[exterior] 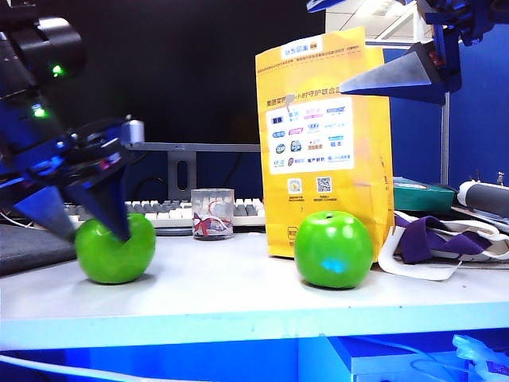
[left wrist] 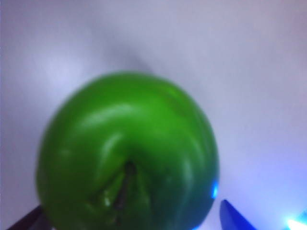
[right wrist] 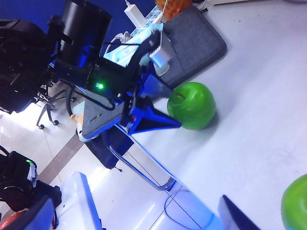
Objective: Pick up the green apple and throw it into the yellow paper bag.
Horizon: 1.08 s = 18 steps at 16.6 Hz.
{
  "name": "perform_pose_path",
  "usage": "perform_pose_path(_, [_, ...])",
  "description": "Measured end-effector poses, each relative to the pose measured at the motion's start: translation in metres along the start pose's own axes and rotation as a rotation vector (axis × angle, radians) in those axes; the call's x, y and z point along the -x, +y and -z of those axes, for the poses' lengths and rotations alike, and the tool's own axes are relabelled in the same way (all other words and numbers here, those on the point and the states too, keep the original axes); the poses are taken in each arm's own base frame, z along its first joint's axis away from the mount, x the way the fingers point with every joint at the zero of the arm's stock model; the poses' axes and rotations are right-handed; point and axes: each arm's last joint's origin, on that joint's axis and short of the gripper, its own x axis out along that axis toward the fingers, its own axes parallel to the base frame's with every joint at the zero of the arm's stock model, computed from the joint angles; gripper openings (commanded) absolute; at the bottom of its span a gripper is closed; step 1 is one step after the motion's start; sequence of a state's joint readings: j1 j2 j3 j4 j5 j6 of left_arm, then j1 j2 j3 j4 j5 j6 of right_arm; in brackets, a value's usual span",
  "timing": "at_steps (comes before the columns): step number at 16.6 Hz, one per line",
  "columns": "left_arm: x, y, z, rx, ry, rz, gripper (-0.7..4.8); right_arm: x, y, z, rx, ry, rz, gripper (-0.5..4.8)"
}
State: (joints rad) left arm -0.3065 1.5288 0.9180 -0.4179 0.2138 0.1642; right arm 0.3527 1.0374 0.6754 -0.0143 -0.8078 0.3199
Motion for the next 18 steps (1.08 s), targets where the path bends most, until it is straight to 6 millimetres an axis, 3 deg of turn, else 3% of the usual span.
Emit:
perform_pose_path(4, [0.000, 0.001, -0.008, 0.002, -0.085, 0.015, 4.79, 0.000, 0.000, 0.000, 0.012, -0.004, 0.009, 4.58])
perform_pose_path(6, [-0.005, 0.001, -0.007, 0.006, -0.074, 0.024, 2.12, 0.000, -0.001, -0.001, 0.023, -0.010, 0.027, 4.58])
perform_pose_path(9, [-0.008, 0.001, -0.009, 0.003, -0.092, 0.062, 0.94, 0.000, -0.001, -0.001, 0.034, -0.017, 0.026, 4.58])
perform_pose_path(11, [-0.008, -0.001, -0.011, -0.001, -0.107, 0.152, 0.93, 0.000, 0.000, -0.002, 0.042, -0.024, 0.026, 4.58])
perform_pose_path(13, [0.006, -0.004, -0.035, -0.031, -0.192, 0.259, 0.93, 0.000, -0.001, -0.003, 0.051, -0.037, 0.055, 4.58])
perform_pose_path(15, [0.027, -0.005, -0.060, -0.066, -0.280, 0.263, 0.93, 0.000, -0.002, -0.004, 0.059, -0.052, 0.085, 4.58])
perform_pose_path(18, [0.075, -0.010, -0.092, -0.116, -0.396, 0.254, 0.93, 0.001, -0.003, -0.007, 0.077, -0.096, 0.157, 4.58])
